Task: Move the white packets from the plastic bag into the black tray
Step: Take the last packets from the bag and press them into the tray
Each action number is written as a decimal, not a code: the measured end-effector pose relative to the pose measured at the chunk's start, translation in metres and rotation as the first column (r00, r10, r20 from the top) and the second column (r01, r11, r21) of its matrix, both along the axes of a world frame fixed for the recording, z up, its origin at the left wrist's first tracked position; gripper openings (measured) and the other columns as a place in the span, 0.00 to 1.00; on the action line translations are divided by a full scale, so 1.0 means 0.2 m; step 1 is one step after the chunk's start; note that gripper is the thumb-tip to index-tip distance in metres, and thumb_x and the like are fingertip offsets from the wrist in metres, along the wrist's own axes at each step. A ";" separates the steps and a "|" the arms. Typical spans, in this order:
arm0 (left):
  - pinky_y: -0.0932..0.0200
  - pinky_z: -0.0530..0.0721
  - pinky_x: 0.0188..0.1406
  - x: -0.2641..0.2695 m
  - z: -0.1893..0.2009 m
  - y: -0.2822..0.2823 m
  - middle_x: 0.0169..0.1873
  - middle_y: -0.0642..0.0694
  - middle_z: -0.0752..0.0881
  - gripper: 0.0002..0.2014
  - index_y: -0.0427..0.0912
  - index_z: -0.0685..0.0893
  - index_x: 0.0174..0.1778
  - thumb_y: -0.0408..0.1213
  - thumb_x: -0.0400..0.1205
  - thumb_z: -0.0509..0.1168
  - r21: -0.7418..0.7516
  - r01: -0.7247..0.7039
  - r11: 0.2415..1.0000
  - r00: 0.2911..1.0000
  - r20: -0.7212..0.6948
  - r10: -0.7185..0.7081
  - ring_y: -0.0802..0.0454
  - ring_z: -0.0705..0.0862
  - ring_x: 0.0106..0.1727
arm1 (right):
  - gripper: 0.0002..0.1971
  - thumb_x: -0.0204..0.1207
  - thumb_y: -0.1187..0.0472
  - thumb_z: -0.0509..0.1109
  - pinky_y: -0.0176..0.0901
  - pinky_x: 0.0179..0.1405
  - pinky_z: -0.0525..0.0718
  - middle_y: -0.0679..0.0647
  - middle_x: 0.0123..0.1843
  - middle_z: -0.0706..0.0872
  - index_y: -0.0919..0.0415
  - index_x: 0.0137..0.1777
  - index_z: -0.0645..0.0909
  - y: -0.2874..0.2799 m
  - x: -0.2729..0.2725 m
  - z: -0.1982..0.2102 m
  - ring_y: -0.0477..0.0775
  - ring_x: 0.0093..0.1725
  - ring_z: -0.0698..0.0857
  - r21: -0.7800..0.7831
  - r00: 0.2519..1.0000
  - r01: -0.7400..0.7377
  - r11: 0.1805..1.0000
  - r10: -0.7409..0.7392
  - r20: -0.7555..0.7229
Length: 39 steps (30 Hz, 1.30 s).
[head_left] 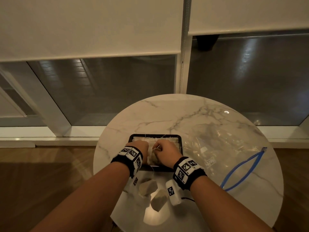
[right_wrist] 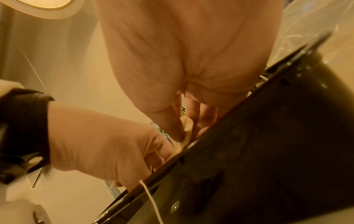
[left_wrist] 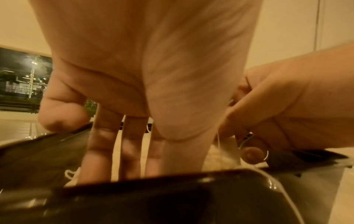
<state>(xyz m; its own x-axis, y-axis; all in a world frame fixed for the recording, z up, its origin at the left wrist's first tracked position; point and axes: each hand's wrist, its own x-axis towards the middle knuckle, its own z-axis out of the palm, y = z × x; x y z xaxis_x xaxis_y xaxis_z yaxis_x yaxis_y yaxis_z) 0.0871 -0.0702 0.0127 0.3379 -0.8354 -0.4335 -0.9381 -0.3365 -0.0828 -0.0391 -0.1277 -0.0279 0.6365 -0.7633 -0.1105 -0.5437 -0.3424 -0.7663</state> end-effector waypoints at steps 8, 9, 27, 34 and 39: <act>0.46 0.87 0.61 0.04 -0.04 0.00 0.62 0.41 0.86 0.15 0.43 0.83 0.65 0.40 0.82 0.69 0.004 -0.038 0.999 0.999 -0.003 0.038 0.41 0.86 0.61 | 0.07 0.81 0.63 0.67 0.30 0.32 0.76 0.48 0.44 0.86 0.52 0.51 0.85 0.01 -0.01 -0.01 0.45 0.40 0.84 0.013 1.000 0.001 1.000 -0.001 0.009; 0.46 0.87 0.62 0.05 -0.03 0.00 0.62 0.42 0.86 0.16 0.43 0.83 0.66 0.40 0.82 0.70 -0.005 -0.051 0.999 0.998 -0.021 0.051 0.41 0.86 0.61 | 0.07 0.81 0.63 0.67 0.29 0.31 0.75 0.48 0.44 0.85 0.52 0.52 0.85 0.01 -0.01 -0.01 0.44 0.39 0.84 0.015 1.000 -0.002 1.000 0.002 0.010; 0.51 0.87 0.57 0.10 -0.07 -0.01 0.55 0.51 0.86 0.14 0.57 0.88 0.55 0.43 0.75 0.78 -0.097 -0.033 0.995 0.985 -0.174 0.015 0.49 0.86 0.55 | 0.06 0.83 0.60 0.66 0.35 0.37 0.78 0.45 0.41 0.83 0.50 0.49 0.84 -0.02 0.02 -0.03 0.46 0.41 0.84 0.059 0.998 -0.020 0.998 0.023 -0.061; 0.51 0.88 0.59 0.10 -0.08 -0.02 0.54 0.50 0.89 0.03 0.54 0.90 0.45 0.41 0.78 0.76 -0.097 -0.012 0.995 0.982 -0.187 -0.006 0.49 0.87 0.53 | 0.06 0.83 0.61 0.67 0.31 0.32 0.74 0.45 0.40 0.83 0.49 0.49 0.84 -0.03 0.00 -0.04 0.42 0.38 0.82 0.041 0.998 -0.029 0.999 0.032 -0.062; 0.53 0.88 0.58 0.16 -0.04 -0.01 0.51 0.49 0.91 0.02 0.48 0.92 0.46 0.38 0.78 0.77 -0.099 -0.078 0.992 0.976 -0.211 0.055 0.49 0.88 0.53 | 0.07 0.84 0.60 0.66 0.31 0.32 0.74 0.45 0.41 0.83 0.51 0.52 0.86 -0.04 0.01 -0.04 0.44 0.39 0.82 0.036 0.997 -0.049 0.998 0.051 -0.060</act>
<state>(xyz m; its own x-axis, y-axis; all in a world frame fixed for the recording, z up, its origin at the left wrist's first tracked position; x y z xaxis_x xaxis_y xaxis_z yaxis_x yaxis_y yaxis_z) 0.1201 -0.0724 0.0051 0.3061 -0.8590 -0.4104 -0.9061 -0.3951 0.1511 -0.0367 -0.1349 -0.0353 0.6651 -0.7258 -0.1758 -0.5723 -0.3441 -0.7444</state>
